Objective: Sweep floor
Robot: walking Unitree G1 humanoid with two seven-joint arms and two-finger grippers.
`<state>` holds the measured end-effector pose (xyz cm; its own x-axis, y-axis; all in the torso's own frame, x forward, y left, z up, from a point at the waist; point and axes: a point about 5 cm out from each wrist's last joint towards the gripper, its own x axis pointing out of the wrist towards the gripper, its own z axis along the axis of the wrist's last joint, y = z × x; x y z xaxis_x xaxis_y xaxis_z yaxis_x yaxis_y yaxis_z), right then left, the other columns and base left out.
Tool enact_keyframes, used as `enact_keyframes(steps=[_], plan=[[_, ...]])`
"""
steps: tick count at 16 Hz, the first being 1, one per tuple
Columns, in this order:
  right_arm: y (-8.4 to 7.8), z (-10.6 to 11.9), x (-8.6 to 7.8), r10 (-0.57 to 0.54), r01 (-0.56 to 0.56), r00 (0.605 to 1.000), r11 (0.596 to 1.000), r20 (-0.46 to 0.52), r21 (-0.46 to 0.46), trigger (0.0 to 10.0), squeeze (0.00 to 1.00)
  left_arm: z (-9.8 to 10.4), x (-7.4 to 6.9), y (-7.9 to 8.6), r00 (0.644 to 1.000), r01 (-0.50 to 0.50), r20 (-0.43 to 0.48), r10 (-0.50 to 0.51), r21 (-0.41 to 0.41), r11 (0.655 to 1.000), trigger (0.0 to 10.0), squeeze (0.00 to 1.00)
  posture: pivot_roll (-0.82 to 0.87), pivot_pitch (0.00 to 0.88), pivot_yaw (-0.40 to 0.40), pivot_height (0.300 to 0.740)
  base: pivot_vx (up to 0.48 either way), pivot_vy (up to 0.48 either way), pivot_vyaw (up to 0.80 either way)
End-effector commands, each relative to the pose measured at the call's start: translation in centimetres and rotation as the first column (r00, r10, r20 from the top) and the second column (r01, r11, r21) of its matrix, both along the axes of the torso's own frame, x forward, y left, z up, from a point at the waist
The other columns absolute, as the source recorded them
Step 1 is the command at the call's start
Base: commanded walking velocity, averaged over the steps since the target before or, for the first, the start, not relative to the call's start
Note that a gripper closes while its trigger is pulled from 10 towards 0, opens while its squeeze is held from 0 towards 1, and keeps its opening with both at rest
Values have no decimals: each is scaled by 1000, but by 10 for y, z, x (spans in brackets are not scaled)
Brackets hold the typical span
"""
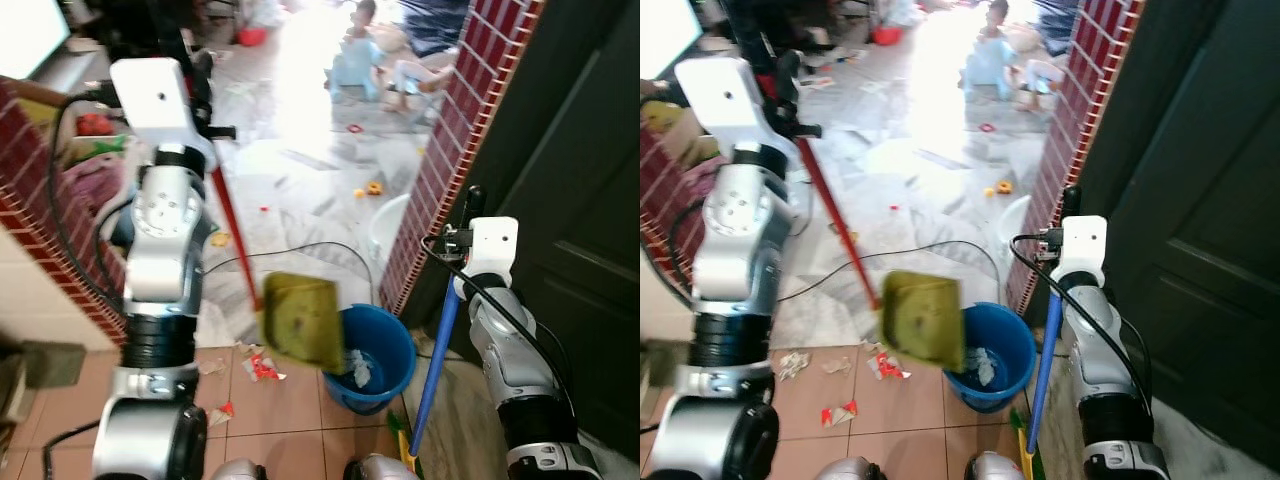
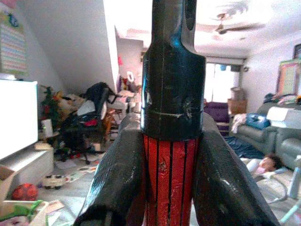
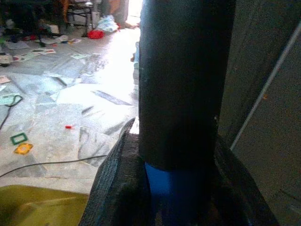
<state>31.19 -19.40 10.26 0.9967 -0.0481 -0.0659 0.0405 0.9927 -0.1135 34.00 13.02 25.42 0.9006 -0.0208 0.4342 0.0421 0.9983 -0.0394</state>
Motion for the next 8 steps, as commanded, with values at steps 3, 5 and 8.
enact_keyframes(steps=[3,5,8], plan=[[-3,10,3,0,2,999,999,38,-44,10000,0,-2,-9,-47,982,170,65,-179,117,978,10000,0,-125,0,-8,740,0,0,0],[-2,10,3,3,-1,999,999,37,-44,10000,0,-7,-18,-76,947,290,82,-312,207,934,10000,0,-124,0,-7,740,0,0,0],[-2,10,4,1,1,999,999,39,-44,10000,0,-15,-42,-125,822,495,88,-563,381,781,10000,0,-129,0,-1,740,0,0,0]])
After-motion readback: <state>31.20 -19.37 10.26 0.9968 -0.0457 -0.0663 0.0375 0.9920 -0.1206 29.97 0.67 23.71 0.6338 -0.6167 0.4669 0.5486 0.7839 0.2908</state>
